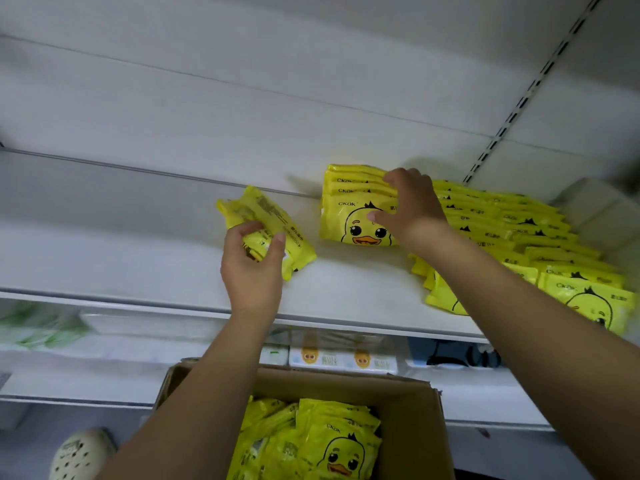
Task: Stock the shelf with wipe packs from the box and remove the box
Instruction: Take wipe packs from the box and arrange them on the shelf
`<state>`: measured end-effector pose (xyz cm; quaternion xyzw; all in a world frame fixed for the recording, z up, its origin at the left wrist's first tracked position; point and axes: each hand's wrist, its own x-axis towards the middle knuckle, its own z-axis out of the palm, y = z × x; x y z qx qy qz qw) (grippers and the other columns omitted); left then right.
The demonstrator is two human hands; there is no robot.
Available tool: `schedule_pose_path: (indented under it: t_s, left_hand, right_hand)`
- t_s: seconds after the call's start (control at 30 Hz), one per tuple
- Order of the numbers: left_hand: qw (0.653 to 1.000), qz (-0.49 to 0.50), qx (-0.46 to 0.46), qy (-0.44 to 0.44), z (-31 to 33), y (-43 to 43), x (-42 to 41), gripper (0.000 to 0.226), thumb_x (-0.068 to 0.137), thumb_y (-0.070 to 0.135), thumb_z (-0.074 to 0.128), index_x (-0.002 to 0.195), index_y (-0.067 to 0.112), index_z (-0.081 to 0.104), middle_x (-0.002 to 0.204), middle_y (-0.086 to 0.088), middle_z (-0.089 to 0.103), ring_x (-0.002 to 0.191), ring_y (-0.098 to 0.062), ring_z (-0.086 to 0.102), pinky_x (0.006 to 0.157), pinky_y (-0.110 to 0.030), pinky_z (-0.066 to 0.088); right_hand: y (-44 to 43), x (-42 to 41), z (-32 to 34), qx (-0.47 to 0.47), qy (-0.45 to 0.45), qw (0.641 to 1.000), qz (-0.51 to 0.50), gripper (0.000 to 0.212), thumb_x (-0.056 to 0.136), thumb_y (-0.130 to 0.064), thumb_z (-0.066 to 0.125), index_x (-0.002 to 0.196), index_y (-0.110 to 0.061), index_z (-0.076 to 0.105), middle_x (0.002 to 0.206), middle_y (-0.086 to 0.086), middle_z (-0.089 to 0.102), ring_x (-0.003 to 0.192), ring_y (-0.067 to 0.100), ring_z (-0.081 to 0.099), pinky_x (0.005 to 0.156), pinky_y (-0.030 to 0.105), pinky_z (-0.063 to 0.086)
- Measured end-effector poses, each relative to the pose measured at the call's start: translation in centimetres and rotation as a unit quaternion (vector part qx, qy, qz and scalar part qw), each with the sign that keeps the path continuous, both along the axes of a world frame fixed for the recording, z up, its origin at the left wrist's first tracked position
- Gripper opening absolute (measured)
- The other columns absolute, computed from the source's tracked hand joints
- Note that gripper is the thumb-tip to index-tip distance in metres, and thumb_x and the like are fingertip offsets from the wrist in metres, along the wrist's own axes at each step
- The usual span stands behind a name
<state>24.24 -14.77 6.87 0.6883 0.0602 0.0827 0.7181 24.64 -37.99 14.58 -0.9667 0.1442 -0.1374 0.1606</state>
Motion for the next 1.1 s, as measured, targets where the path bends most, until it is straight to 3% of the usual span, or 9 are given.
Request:
schedule_pose_path:
  t_s: [0.13,0.27,0.4,0.47,0.57,0.63,0.77,0.9,1.1]
  left_hand:
    - [0.982,-0.081,-0.166,0.037,2.2,2.0,-4.1,0.06,0.092,0.007,0.073,0.13,0.038,0.04,0.116,-0.01,0.073,0.103,-0.025,0.073,0.08,-0.044,0.063]
    - [0.967,-0.164,-0.178,0.083,3.2,3.3,-9.5,0.076,0.093,0.006,0.07,0.144,0.043,0.027,0.115,-0.006,0.076,0.106,-0.022,0.073,0.078,-0.04,0.062]
    - [0.95,-0.22,-0.181,0.126,3.4,4.3,-15.2,0.081,0.09,0.006,0.07,0.151,0.036,0.026,0.12,0.0,0.074,0.112,-0.022,0.071,0.088,-0.042,0.059]
    - [0.952,-0.221,-0.153,0.147,3.4,4.2,-17.7,0.064,0.092,0.006,0.068,0.146,0.022,0.037,0.117,0.003,0.075,0.111,-0.02,0.072,0.09,-0.042,0.058]
    - [0.968,-0.157,-0.059,0.188,3.1,4.2,-20.4,0.063,0.094,0.028,0.072,0.148,0.02,0.041,0.134,0.004,0.066,0.121,-0.014,0.064,0.105,-0.044,0.05]
    - [0.966,-0.128,-0.015,0.222,3.6,4.4,-21.4,0.083,0.083,0.057,0.074,0.152,0.026,0.04,0.143,0.009,0.057,0.13,-0.01,0.055,0.11,-0.044,0.044]
    - [0.906,-0.257,-0.228,0.247,5.4,4.0,-21.2,0.074,0.088,0.07,0.05,0.137,0.016,0.057,0.13,-0.002,0.068,0.125,-0.021,0.061,0.1,-0.051,0.046]
    - [0.887,-0.217,-0.336,0.232,5.8,4.1,-20.7,0.055,0.099,0.057,0.046,0.12,0.009,0.064,0.11,-0.012,0.071,0.107,-0.029,0.068,0.085,-0.042,0.056]
    - [0.879,-0.146,-0.402,0.21,3.9,4.1,-21.7,0.057,0.106,0.049,0.036,0.141,0.008,0.054,0.135,-0.014,0.065,0.125,-0.032,0.063,0.107,-0.054,0.046]
  right_hand:
    - [4.8,-6.5,-0.3,0.206,-0.089,0.974,0.018,0.03,0.089,-0.03,0.075,0.113,-0.015,0.066,0.11,-0.005,0.067,0.1,0.006,0.06,0.084,0.022,0.046]
    - [9.2,-13.2,-0.8,0.394,-0.041,0.918,0.008,0.021,0.094,-0.037,0.067,0.106,-0.019,0.069,0.1,-0.009,0.073,0.089,-0.005,0.066,0.077,0.009,0.046]
    - [11.2,-18.3,-1.9,0.67,0.063,0.74,-0.017,0.05,0.085,-0.05,0.062,0.116,-0.011,0.07,0.106,0.007,0.077,0.099,0.022,0.074,0.086,0.039,0.059]
    - [11.7,-20.5,-3.0,0.721,0.087,0.687,-0.035,0.047,0.086,-0.04,0.068,0.118,-0.006,0.07,0.11,0.014,0.075,0.102,0.031,0.073,0.09,0.045,0.058]
    - [11.8,-22.1,-3.9,0.689,0.059,0.72,-0.063,0.029,0.087,-0.026,0.075,0.108,-0.005,0.072,0.1,0.014,0.077,0.092,0.031,0.075,0.08,0.04,0.062]
    - [11.3,-22.4,-3.9,0.619,0.014,0.784,-0.041,0.022,0.085,-0.021,0.079,0.103,-0.01,0.073,0.093,0.006,0.078,0.085,0.022,0.075,0.073,0.031,0.061]
    - [11.2,-23.4,-3.7,0.457,-0.027,0.881,0.12,0.028,0.077,-0.022,0.086,0.103,-0.021,0.076,0.094,-0.002,0.075,0.085,0.013,0.068,0.078,0.024,0.055]
    - [11.6,-24.6,-4.5,0.38,-0.012,0.889,0.254,0.039,0.074,-0.045,0.081,0.106,-0.024,0.077,0.105,-0.007,0.068,0.106,0.01,0.061,0.093,0.016,0.042]
    - [10.7,-23.7,-4.5,0.487,-0.044,0.871,0.038,0.023,0.096,-0.038,0.064,0.112,-0.023,0.07,0.105,-0.014,0.069,0.091,-0.012,0.06,0.083,0.009,0.044]
